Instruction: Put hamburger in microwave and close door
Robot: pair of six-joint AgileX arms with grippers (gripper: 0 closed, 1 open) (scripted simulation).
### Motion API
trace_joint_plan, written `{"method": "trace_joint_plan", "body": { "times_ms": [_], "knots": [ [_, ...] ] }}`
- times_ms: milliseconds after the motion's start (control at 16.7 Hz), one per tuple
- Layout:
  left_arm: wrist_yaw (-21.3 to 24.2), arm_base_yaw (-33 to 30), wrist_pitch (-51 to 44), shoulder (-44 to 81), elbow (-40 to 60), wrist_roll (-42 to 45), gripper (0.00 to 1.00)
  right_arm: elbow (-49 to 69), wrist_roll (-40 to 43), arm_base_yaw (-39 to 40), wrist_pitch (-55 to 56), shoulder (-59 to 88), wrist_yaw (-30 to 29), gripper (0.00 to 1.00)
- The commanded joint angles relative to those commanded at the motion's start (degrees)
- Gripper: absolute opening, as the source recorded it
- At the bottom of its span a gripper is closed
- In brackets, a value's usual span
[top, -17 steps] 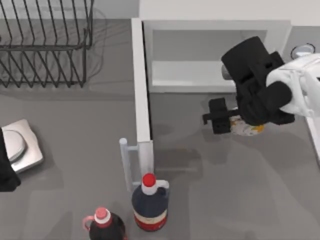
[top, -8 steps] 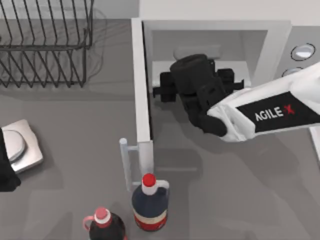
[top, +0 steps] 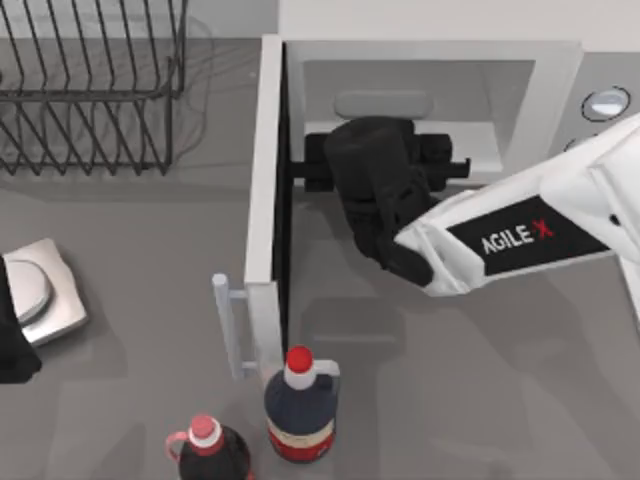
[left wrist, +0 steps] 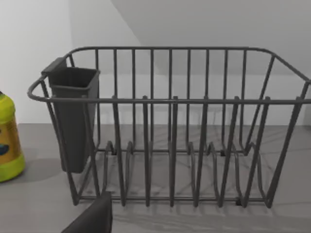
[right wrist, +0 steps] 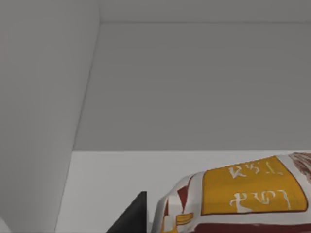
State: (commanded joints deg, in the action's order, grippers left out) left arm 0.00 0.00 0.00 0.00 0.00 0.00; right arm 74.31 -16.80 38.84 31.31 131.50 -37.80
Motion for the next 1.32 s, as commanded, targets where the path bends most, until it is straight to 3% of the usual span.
{"method": "trace_joint_plan", "body": {
  "times_ms": [480,1320],
  "knots": [
    [0.0,0.0,0.0,0.0,0.0,0.0,1.00,6.4,-0.6,-2.8,-1.1,3.7,0.4,0.00],
    [0.0,0.0,0.0,0.0,0.0,0.0,1.00,46.6,5.6,-9.8,-17.9,25.2,7.7,0.00]
  ]
}}
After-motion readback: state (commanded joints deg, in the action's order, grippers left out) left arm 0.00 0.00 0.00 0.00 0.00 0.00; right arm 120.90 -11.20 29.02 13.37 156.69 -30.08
